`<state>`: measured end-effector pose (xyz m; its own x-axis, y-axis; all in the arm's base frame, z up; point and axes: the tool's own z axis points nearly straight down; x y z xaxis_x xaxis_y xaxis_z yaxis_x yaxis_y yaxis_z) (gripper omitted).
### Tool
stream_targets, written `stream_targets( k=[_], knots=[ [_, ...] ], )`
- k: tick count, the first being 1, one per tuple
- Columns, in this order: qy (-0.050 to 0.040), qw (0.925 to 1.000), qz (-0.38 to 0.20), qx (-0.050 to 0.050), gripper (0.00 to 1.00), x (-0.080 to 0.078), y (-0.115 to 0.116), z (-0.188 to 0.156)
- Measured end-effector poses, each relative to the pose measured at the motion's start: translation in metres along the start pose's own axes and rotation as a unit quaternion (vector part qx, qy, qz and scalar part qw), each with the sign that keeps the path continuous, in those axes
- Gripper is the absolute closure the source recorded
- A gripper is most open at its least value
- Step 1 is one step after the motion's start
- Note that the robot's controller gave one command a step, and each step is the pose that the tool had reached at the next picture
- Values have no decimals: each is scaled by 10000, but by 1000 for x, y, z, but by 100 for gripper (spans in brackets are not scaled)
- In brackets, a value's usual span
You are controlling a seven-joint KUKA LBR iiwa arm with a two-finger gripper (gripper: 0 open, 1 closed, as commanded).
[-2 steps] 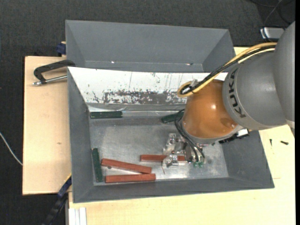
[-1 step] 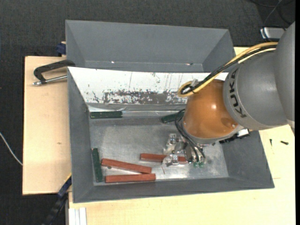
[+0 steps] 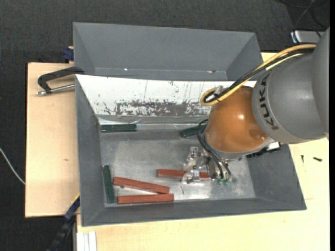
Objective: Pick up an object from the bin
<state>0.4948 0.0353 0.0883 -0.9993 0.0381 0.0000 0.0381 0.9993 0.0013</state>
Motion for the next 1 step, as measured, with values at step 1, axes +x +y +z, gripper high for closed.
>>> stream_targets(
  k=[1],
  knots=[
    [-28, 10000, 0, -3, 100, -1, 0, -10]
  ],
)
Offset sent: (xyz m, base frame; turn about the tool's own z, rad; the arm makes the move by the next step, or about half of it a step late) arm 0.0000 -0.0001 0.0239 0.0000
